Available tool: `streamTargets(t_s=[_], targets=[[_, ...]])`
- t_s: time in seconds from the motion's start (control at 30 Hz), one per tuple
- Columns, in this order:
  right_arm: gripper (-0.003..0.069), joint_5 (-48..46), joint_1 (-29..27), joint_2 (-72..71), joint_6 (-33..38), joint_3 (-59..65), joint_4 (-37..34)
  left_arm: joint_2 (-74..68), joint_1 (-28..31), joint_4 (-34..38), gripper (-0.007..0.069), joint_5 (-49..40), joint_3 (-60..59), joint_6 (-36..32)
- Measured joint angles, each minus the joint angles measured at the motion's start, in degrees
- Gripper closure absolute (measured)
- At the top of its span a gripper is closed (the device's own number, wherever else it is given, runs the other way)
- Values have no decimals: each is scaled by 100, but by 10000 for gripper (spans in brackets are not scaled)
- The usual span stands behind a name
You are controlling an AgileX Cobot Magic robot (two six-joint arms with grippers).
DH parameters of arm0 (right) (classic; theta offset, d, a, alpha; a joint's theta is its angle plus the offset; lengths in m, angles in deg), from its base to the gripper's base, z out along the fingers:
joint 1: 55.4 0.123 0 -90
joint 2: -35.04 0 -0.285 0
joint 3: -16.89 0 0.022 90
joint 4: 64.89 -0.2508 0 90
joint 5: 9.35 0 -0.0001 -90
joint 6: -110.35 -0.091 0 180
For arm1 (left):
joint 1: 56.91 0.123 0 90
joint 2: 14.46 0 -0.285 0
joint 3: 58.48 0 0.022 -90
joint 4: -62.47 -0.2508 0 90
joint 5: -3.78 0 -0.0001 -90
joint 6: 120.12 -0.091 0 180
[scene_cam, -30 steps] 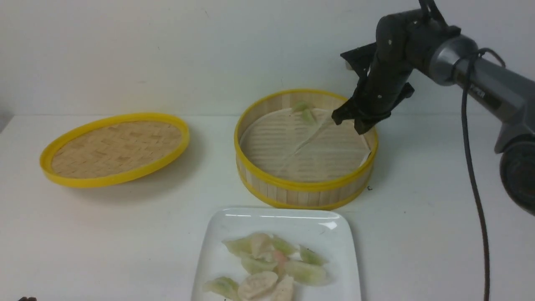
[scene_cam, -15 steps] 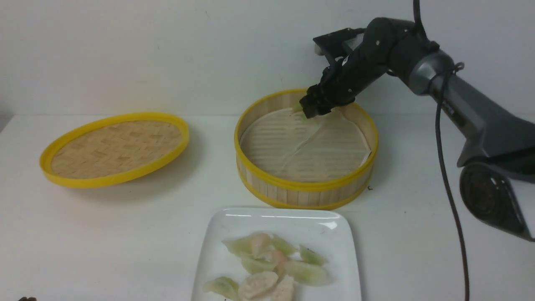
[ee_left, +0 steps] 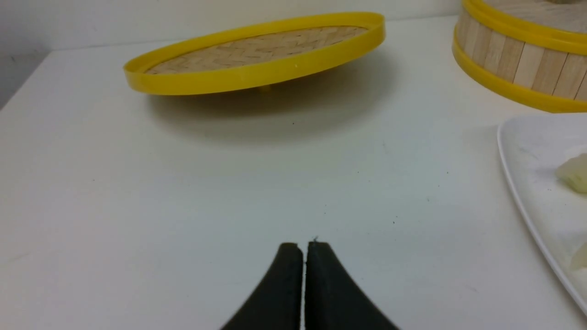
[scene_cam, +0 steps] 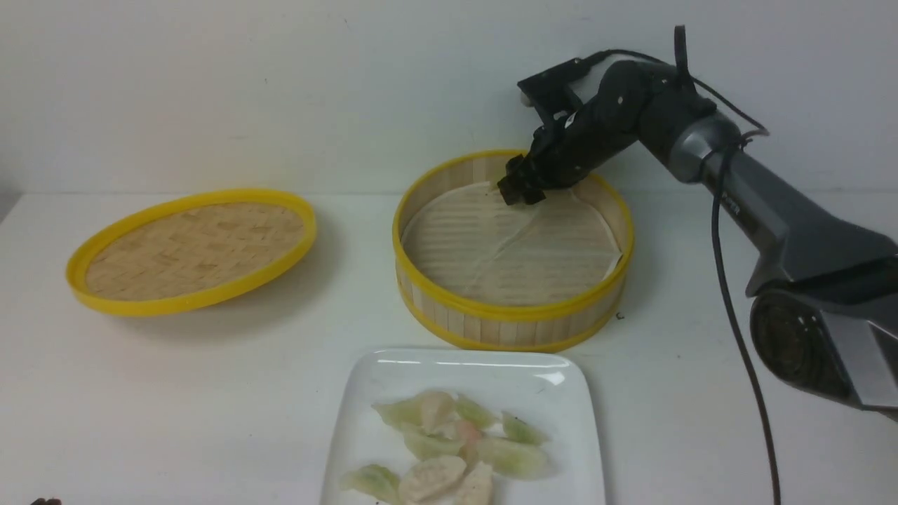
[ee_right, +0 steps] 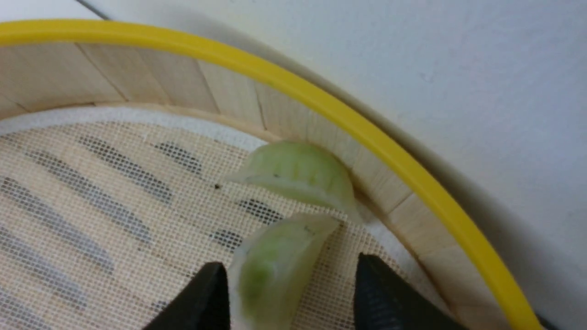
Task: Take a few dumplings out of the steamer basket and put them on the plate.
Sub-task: Use the right arm to grab a dumpling from inside the steamer, then use the right arm to put the dumpling into the plate
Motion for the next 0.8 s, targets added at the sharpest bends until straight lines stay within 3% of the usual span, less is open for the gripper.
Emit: streamTargets(t_s=[0.03,0.13,0.2,0.37,0.53,0.8], targets=[[342,7,7,5,-3,0,26,0,0,0,631,0,0,0],[527,63,80,26,23,0,216,0,0,0,631,0,0,0],[587,84,153,26,38,0,302,0,0,0,631,0,0,0],[594,54,298,-33,147,0,476,0,0,0,631,0,0,0],[594,-893,357,-433,-148,18,758,0,0,0,631,0,0,0],[609,-1242,359,-1184,-458,18,832,0,0,0,631,0,0,0]])
